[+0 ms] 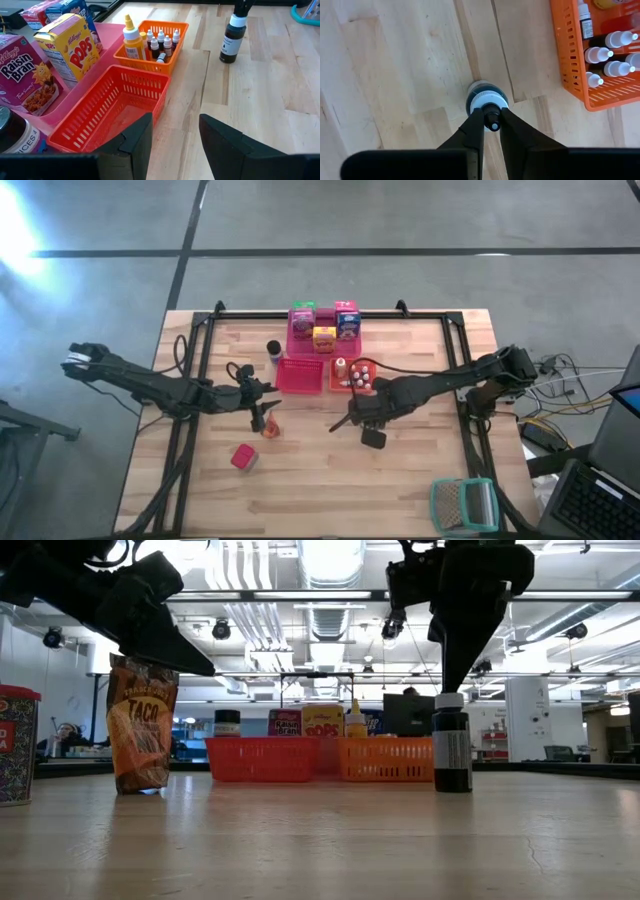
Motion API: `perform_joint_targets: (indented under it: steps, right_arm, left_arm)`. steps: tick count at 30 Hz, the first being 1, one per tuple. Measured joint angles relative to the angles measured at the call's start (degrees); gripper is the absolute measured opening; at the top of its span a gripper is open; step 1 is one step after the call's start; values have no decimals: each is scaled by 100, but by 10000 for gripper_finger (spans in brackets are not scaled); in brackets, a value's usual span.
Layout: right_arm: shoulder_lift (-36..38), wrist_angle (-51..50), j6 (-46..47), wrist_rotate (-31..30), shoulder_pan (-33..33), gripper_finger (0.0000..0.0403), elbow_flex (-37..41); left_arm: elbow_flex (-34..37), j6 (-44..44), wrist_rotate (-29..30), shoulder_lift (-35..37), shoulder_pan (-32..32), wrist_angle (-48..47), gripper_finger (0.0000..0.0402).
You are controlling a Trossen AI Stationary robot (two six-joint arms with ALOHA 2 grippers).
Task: Pick & Place Kitchen Items
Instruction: Put the large black food coloring bottle into the orange bin
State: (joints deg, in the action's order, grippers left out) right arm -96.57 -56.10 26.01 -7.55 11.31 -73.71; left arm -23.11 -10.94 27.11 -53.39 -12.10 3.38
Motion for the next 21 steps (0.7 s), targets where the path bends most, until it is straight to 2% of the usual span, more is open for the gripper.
perform_joint_targets:
  steps: [11,21]
  right_arm:
    - [80,271,-163,37,-53,33,21]
    - [197,249,-941,88,-680,33,-514]
  left_arm:
    - [0,0,0,0,0,0,168]
    - [0,-22,0,0,1,1,168]
